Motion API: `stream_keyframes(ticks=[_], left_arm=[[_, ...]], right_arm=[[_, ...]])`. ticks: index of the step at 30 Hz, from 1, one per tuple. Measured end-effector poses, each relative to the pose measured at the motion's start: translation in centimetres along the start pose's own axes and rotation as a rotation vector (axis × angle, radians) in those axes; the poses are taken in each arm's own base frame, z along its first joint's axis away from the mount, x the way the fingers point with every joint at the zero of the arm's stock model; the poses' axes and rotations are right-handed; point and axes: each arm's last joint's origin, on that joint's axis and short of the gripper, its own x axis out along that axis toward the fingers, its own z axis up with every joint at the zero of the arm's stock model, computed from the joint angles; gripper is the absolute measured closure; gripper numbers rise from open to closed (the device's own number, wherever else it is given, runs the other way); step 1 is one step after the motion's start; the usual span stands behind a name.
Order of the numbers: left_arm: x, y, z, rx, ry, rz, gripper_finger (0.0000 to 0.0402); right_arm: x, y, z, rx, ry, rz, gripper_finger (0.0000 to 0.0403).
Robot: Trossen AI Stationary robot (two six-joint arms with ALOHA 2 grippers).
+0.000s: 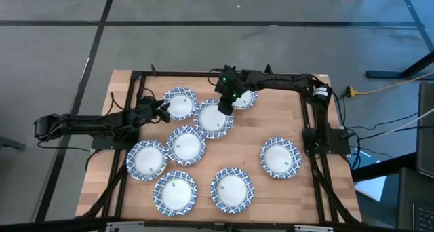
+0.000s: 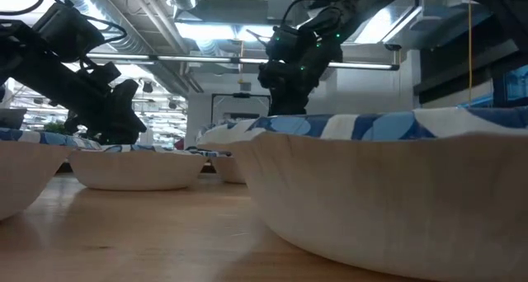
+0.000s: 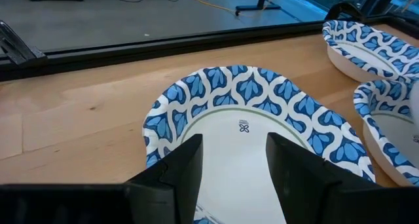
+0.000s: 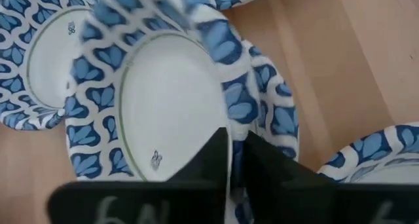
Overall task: Nest bowls inside each other
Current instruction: Stack the white and blue bowl on the white and blue bowl on the table
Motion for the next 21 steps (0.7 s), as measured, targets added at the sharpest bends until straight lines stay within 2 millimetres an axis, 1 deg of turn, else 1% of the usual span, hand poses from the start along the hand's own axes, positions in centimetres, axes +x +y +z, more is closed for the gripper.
stream_keyframes(ticks=[3,6,10,12,15,17,21], left_arm=[[0.0,0.0,0.0,0.000,0.000,0.000,0.0239],[0.0,0.0,0.0,0.000,0.000,0.000,0.0239],[0.0,0.0,0.0,0.000,0.000,0.000,0.0239],[0.0,0.0,0.0,0.000,0.000,0.000,0.0239],[0.0,0.0,0.0,0.004,0.000,0.001,0.0239],[0.0,0.0,0.0,0.007,0.000,0.000,0.0239],[0.0,0.0,0.0,0.010,0.003,0.002,0.0239]], right_arm=[[0.0,-0.1,0.0,0.003,0.004,-0.010,0.0307],[-0.5,-0.3,-0.2,0.008,0.023,-0.078,0.0264],[-2.4,-0.5,-0.2,-0.010,0.027,-0.149,0.0225],[-3.3,-0.6,-0.2,-0.004,0.024,-0.174,0.0213],[-4.6,-0.5,-0.6,-0.070,0.065,-0.184,0.0204],[-5.0,-0.6,-1.1,-0.104,0.116,-0.182,0.0202],[-5.3,-0.8,-2.1,-0.156,0.234,-0.202,0.0201]])
